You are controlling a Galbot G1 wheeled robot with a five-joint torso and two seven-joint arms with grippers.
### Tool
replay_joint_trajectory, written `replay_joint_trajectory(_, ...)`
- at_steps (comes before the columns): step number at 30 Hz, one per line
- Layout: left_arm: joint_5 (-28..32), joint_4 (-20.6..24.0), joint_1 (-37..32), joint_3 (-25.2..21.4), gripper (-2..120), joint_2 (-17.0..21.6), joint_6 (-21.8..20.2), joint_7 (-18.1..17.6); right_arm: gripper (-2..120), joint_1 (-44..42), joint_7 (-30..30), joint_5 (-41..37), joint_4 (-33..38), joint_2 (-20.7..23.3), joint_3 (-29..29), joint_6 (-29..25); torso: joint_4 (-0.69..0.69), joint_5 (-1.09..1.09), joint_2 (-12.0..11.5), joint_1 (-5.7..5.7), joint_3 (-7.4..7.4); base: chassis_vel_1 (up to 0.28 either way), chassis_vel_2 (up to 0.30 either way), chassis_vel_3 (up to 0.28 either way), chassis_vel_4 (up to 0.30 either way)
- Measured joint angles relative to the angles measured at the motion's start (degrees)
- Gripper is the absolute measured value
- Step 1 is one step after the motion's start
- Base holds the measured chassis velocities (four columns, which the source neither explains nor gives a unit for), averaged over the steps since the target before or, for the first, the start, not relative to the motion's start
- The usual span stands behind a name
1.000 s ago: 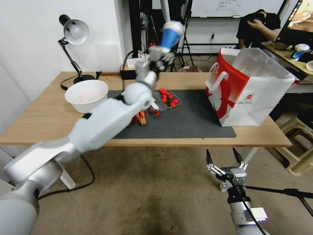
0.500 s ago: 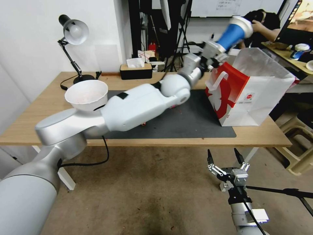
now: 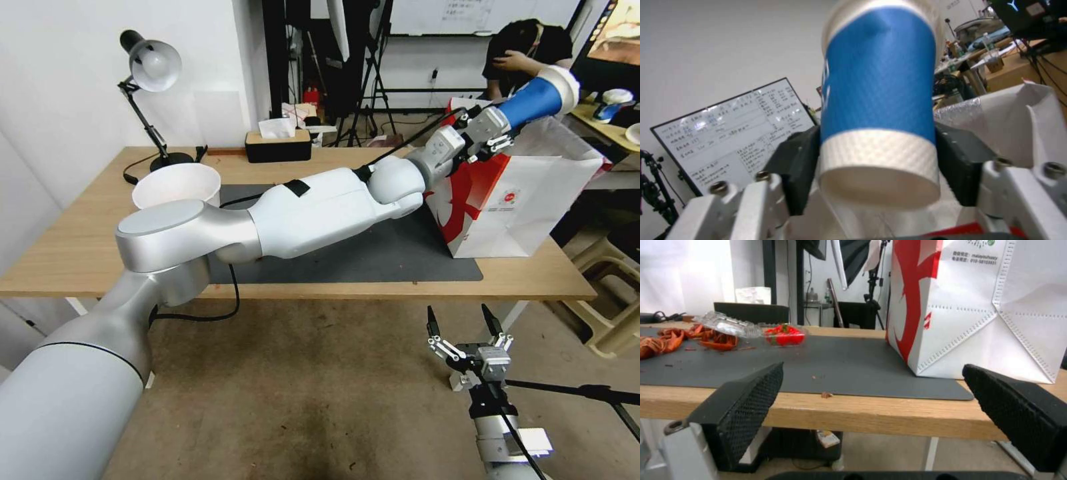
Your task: Pick up the trash from the table and place it into the takeout bag.
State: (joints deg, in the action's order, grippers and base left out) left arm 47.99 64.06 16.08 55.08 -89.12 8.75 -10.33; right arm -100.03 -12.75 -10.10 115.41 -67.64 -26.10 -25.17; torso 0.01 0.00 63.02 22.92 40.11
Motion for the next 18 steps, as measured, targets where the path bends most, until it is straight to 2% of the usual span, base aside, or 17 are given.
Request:
replay_joint_trajectory(1,0.0,0.0,0.0,0.0,60,0.0,0.0,0.0,100,0.0,0.0,0.0,0.0,0.0,0.0,0.0,0.0,0.0,0.0,0.0,0.0,0.0,0.0,0.0,0.0)
replay_joint_trajectory(5,-0.8,-0.42,0.04,0.74,81,-0.08,0.74,-0.13,100,-0.1,0.06,-0.25,-0.18,0.06,-0.33,-0.32,0.0,0.0,0.0,0.0,0.0,0.0,0.0,0.0,0.0)
replay_joint_trajectory(7,-0.96,-0.41,0.03,0.78,84,-0.04,0.83,-0.33,100,-0.1,0.07,-0.31,-0.19,0.06,-0.39,-0.38,0.0,-0.01,0.0,0.0,0.0,0.0,0.0,0.0,0.0)
replay_joint_trajectory(9,-1.12,-0.23,-0.27,0.55,93,-0.02,0.86,-2.2,100,-0.06,0.1,-0.38,-0.22,0.04,-0.41,-0.41,-0.01,0.0,0.0,0.0,0.0,0.0,0.0,0.0,0.0)
replay_joint_trajectory(12,-1.0,0.66,-0.55,-0.24,99,0.54,0.36,-4.31,100,0.04,0.11,-0.44,-0.22,0.01,-0.17,-0.34,-0.03,0.0,0.0,0.0,0.0,0.0,0.0,0.0,0.0)
replay_joint_trajectory(18,-0.67,1.96,-0.83,-1.69,100,2.43,-0.14,-6.66,100,0.4,0.17,-0.44,0.01,0.18,0.03,0.13,0.0,0.0,0.0,0.0,0.0,0.0,0.0,0.0,0.0)
